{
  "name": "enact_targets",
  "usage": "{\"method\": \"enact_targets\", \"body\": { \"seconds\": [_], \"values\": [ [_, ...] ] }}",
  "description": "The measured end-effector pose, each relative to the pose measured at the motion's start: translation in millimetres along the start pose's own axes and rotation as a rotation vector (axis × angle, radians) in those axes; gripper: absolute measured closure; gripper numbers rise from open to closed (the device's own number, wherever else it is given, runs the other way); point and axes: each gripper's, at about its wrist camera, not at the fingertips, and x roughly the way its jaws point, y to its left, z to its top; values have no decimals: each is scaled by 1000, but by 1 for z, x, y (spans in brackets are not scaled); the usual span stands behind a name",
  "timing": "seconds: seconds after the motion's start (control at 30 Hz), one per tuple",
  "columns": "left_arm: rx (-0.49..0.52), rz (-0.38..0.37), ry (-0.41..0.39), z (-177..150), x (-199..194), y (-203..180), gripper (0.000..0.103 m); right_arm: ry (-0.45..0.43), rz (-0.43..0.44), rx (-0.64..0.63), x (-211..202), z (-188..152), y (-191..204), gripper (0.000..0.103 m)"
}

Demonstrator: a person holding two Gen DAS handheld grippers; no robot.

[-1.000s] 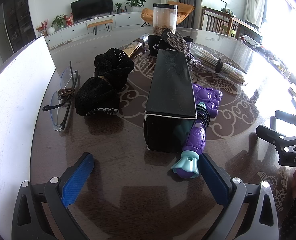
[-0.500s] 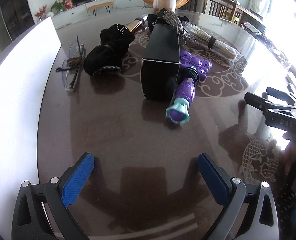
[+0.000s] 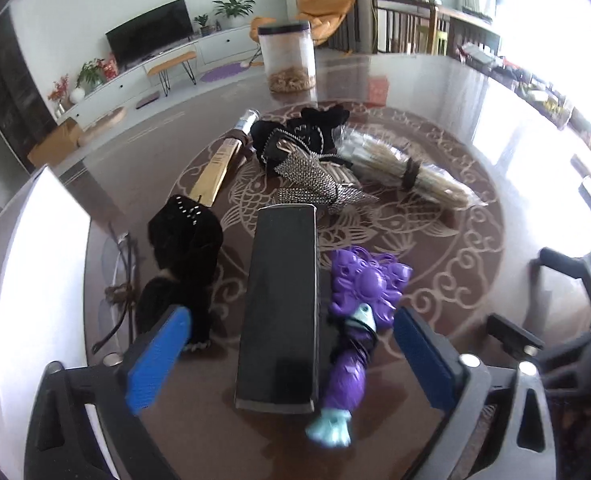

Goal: Organize objects
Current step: 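Close the left gripper on the black Odor Removing Bar box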

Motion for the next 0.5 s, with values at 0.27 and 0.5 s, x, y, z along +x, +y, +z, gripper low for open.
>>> {"method": "enact_targets", "body": {
  "seconds": [0.27, 0.5],
  "values": [
    [-229, -241, 53, -29, -6, 25, 70, 0, 0, 0, 0, 0, 0, 0],
    [-364, -256, 83, -77, -29, 49, 59, 0, 0, 0, 0, 0, 0, 0]
  ]
}}
